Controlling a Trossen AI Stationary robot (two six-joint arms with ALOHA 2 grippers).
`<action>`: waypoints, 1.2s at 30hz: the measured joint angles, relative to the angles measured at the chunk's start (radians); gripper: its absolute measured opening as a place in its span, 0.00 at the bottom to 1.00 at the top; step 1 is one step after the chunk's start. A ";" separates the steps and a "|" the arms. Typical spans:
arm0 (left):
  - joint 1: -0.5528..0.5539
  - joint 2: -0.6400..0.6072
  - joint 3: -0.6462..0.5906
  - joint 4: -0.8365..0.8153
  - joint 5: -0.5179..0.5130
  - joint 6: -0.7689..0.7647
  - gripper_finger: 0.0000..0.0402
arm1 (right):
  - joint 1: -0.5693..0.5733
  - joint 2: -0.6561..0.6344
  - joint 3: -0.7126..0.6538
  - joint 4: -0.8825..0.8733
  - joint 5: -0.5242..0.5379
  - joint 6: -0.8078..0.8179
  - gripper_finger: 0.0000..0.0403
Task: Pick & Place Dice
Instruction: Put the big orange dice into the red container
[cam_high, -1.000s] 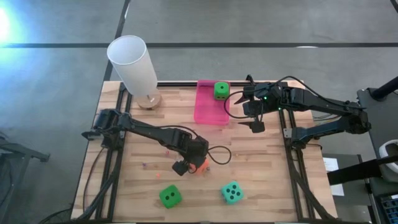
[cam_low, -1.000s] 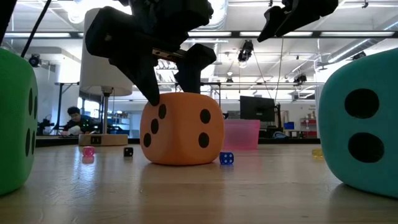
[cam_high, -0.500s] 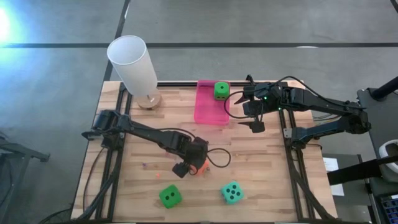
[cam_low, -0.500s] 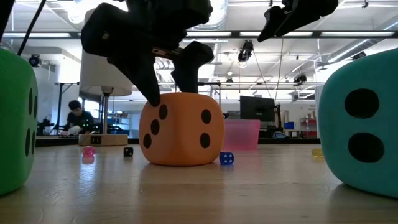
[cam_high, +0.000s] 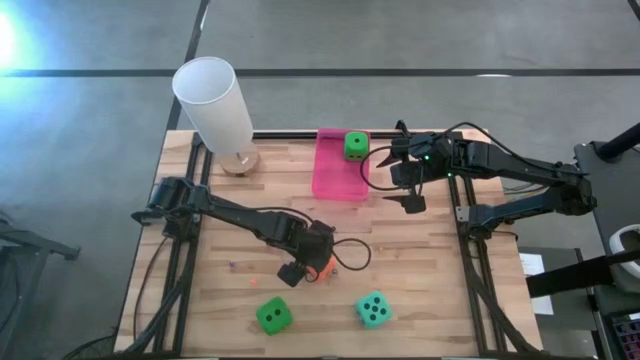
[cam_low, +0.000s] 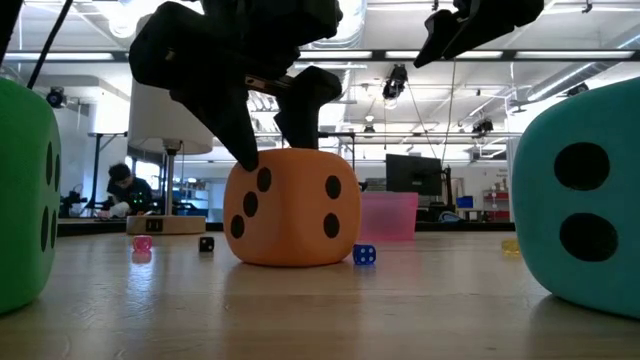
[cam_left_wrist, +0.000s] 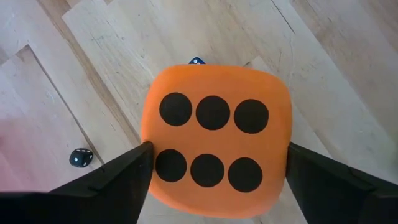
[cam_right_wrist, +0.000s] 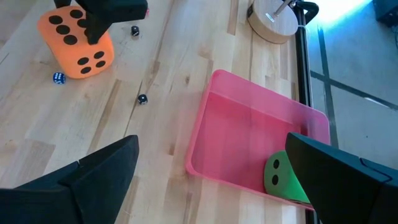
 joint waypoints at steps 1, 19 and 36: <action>0.000 0.000 0.000 0.000 0.000 0.000 0.85 | 0.000 0.000 0.000 0.000 0.000 0.000 0.99; -0.001 -0.001 0.000 0.002 -0.005 -0.003 0.74 | 0.000 0.000 0.000 0.000 0.000 0.000 0.99; -0.005 -0.018 -0.001 -0.020 -0.013 -0.005 0.97 | 0.000 0.000 0.000 0.000 0.000 0.000 0.99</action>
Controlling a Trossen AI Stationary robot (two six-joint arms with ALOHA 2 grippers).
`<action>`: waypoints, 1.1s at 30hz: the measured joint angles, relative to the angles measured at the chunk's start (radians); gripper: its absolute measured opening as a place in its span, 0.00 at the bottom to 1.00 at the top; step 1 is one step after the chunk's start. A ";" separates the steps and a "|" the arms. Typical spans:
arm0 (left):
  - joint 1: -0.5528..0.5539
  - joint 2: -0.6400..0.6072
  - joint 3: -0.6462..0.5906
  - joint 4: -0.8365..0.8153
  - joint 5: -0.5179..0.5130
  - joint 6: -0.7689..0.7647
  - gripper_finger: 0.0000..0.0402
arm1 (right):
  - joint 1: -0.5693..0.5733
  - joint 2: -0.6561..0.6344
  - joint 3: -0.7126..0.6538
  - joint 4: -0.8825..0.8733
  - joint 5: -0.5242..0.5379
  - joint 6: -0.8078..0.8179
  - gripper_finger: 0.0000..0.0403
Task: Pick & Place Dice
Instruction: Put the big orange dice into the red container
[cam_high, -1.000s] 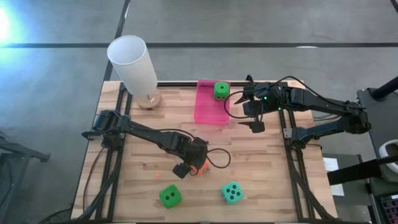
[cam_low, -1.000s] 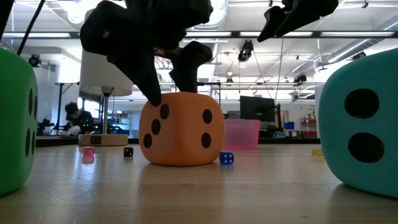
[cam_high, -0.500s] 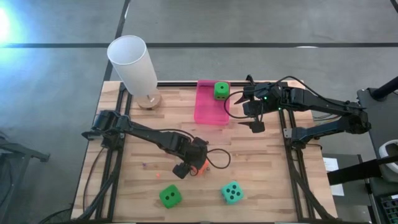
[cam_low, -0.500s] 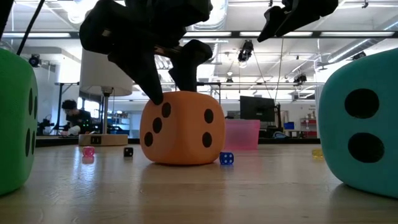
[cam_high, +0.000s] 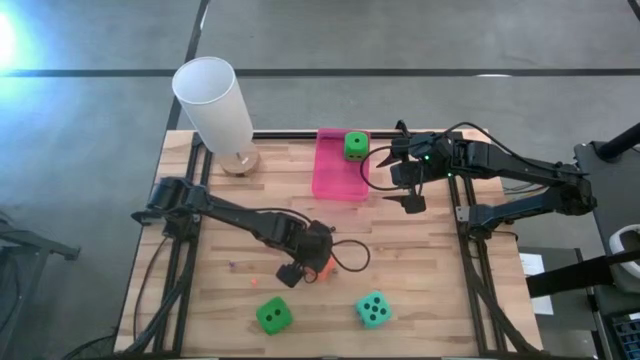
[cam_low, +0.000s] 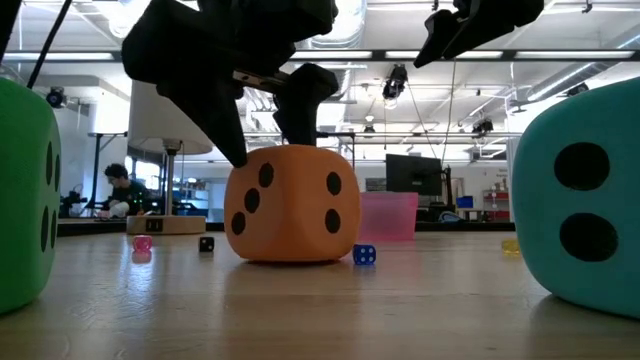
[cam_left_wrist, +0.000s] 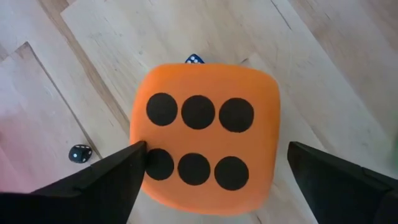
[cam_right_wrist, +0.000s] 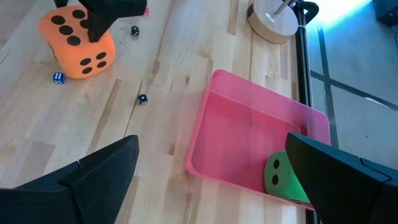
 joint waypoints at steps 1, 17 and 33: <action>-0.002 -0.004 -0.001 -0.005 0.000 -0.002 0.97 | 0.000 0.000 0.000 0.000 0.000 -0.001 0.99; -0.007 -0.016 0.044 -0.033 -0.022 -0.057 0.99 | 0.000 0.000 0.000 0.000 0.000 0.000 0.99; 0.012 -0.010 0.046 -0.006 0.001 -0.108 0.99 | 0.000 0.000 0.000 0.000 0.000 -0.001 0.99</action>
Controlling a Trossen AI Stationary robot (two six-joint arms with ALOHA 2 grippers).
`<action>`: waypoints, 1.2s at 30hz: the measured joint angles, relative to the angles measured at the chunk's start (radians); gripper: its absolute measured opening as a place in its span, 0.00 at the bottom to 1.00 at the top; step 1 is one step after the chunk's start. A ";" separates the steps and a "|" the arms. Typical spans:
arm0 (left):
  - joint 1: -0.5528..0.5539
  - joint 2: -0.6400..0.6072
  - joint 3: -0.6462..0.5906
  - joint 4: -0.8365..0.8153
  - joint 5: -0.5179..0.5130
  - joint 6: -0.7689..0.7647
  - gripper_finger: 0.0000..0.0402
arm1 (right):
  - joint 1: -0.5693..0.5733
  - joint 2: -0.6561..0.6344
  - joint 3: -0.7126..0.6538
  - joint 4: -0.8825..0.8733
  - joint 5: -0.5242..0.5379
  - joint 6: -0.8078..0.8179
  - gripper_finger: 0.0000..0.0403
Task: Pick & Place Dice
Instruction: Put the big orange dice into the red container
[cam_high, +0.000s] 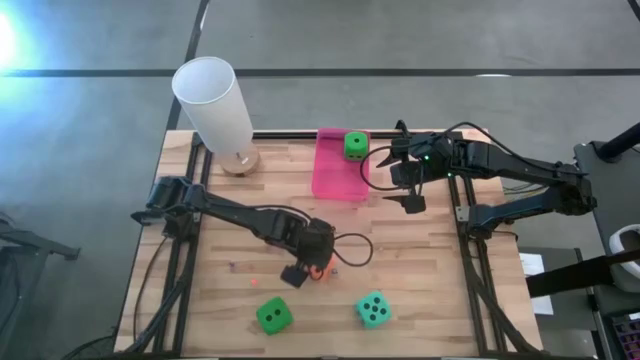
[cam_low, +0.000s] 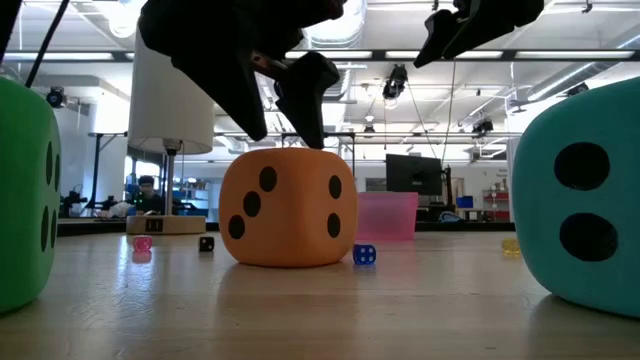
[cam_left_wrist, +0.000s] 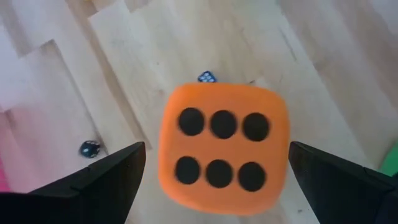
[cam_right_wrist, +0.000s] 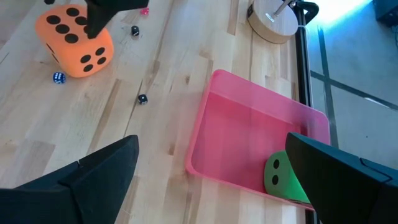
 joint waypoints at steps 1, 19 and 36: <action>0.000 0.004 0.000 0.002 0.009 -0.001 0.99 | 0.000 0.000 0.000 0.000 0.000 0.001 0.99; 0.009 0.030 0.014 -0.004 0.025 -0.049 0.99 | 0.000 0.000 0.000 0.000 0.000 0.001 0.99; 0.009 0.042 0.021 -0.007 0.053 -0.078 1.00 | 0.000 0.000 0.000 0.000 0.000 0.000 0.99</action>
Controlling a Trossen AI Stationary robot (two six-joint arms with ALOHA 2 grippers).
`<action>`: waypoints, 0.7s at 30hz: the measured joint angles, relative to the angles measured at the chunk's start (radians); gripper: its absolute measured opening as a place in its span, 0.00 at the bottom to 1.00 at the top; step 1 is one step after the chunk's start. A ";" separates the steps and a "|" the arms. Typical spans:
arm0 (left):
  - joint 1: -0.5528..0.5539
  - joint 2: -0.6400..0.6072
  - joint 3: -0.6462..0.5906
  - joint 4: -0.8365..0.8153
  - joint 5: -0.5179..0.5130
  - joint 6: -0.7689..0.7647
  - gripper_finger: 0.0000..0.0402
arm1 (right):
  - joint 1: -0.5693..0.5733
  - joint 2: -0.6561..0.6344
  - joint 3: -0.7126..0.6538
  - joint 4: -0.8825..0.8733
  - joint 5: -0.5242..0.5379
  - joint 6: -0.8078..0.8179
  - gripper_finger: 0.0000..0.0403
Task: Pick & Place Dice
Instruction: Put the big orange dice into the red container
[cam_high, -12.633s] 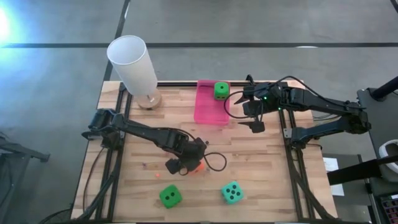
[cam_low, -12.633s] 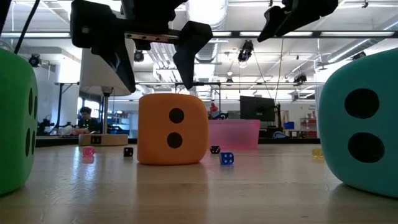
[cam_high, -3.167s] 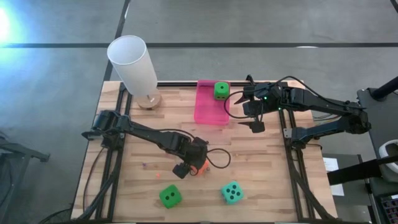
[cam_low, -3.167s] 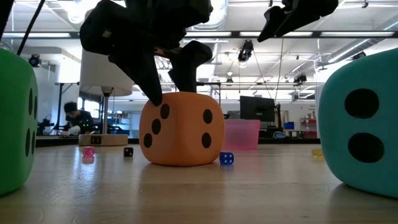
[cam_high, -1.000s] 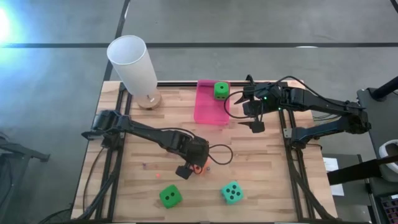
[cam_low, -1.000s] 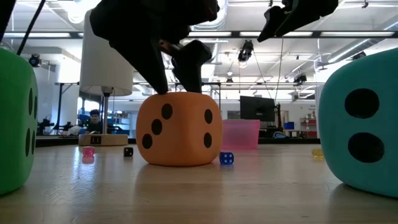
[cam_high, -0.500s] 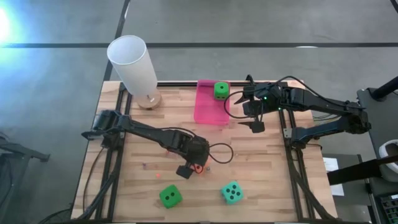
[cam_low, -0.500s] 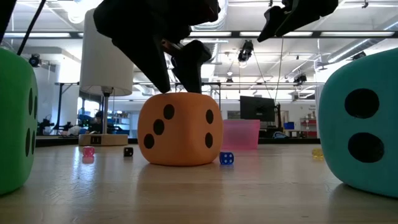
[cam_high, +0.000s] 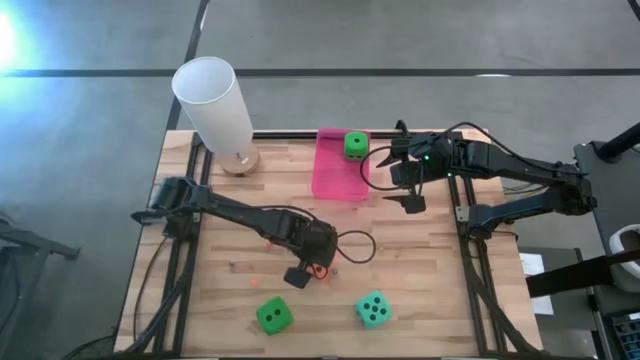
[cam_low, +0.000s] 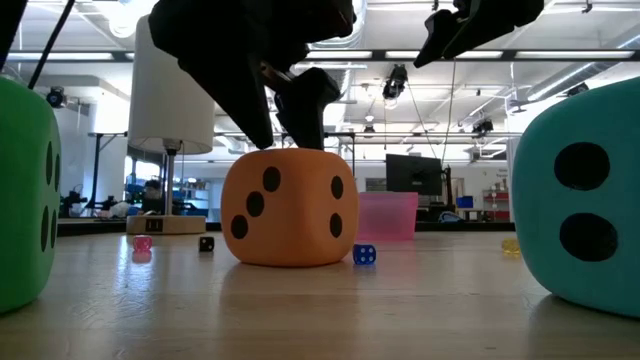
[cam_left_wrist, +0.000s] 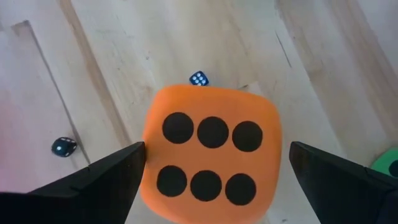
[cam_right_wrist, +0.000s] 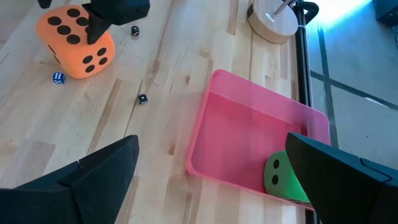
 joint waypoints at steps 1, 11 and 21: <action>0.000 0.000 0.000 0.000 0.004 0.000 0.99 | 0.000 0.000 0.000 0.000 0.000 0.001 0.99; 0.005 0.000 0.000 0.009 0.014 0.000 1.00 | 0.000 0.000 0.000 0.000 0.000 0.000 0.99; 0.009 0.003 0.000 0.017 0.014 0.008 0.99 | 0.000 0.000 0.000 0.000 0.000 0.000 0.99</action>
